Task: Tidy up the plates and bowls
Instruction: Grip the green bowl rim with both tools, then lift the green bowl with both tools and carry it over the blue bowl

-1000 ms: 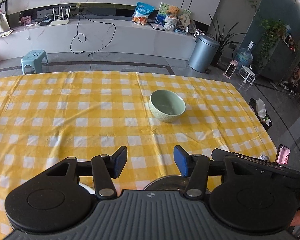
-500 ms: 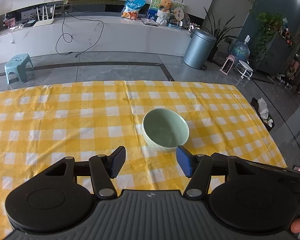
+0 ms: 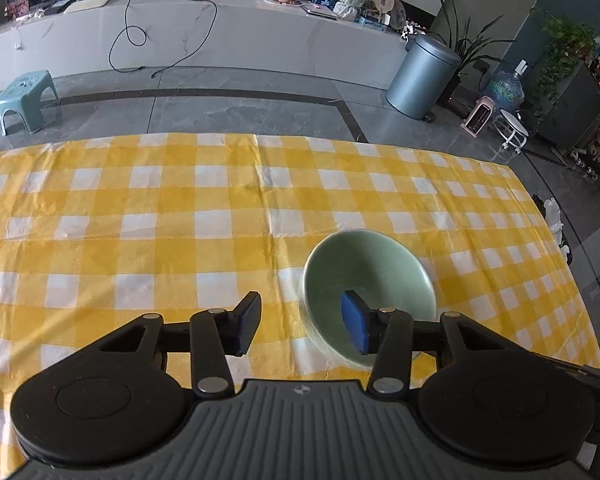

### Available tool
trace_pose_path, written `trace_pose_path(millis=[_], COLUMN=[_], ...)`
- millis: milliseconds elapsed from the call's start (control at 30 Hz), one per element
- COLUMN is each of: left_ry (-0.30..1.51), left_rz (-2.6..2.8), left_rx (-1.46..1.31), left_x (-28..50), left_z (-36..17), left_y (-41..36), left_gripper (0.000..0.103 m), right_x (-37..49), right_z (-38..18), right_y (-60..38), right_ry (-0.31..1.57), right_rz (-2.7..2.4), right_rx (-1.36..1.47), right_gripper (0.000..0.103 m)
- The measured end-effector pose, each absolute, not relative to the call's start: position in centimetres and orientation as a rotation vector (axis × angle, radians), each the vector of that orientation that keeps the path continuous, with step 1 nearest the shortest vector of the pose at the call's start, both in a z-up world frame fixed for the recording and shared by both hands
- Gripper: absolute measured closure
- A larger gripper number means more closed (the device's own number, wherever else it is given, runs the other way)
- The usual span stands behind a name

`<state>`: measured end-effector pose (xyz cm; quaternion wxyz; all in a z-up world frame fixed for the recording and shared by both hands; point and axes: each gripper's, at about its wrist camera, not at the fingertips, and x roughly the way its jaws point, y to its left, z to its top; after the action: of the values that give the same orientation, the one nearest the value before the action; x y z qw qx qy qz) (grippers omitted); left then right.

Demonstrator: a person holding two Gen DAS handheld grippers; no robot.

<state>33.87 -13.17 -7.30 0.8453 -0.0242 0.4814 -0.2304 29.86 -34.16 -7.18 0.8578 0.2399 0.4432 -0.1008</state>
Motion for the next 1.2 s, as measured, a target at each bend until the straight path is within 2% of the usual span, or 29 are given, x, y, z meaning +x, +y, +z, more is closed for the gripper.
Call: trace_pose_path(millis=[167,333,400,533,600,667,900,1200], left_ry=[1.044,1.029,1.024,1.016,1.015,1.012,1.017,0.949], left_rz=[-0.486,-0.504,-0.524,-0.507,-0.494,-0.494,-0.479,-0.43], left_rx=[-0.057,-0.053,-0.043,-0.009,0.007,0.006,-0.036,-0.044], left_x=[34.7,34.8,34.6,34.3,33.9,33.5,30.9,24.5], left_z=[-8.6,-8.8,-8.8,-8.5,-8.3,-7.9,-5.2,1.3], left_y=[-13.2,-13.2,-13.5,-14.3,-14.6,-14.3,-12.9,-9.3], left_gripper=[0.072,0.078,0.089,0.092,0.095,0.096,0.096,0.095], right_x=[31.2,32.0,32.1,32.0,31.9,31.5,28.5,23.2], right_z=[-8.3,-9.4,-9.6,-9.6,-9.4,-9.1,-5.8,0.2], right_y=[-33.6,-33.4,-33.5,-33.7,-33.9,-34.0,-33.0,-30.3], right_ry=[0.95,0.948,0.944,0.944,0.956,0.957,0.912,0.87], right_rz=[-0.211,-0.209,-0.212,-0.223,-0.24,-0.239,-0.213,-0.118], right_rx=[0.507,0.53,0.542,0.562,0.583,0.606,0.585,0.58], right_gripper=[0.078,0.083,0.083,0.086,0.091,0.093,0.093,0.093])
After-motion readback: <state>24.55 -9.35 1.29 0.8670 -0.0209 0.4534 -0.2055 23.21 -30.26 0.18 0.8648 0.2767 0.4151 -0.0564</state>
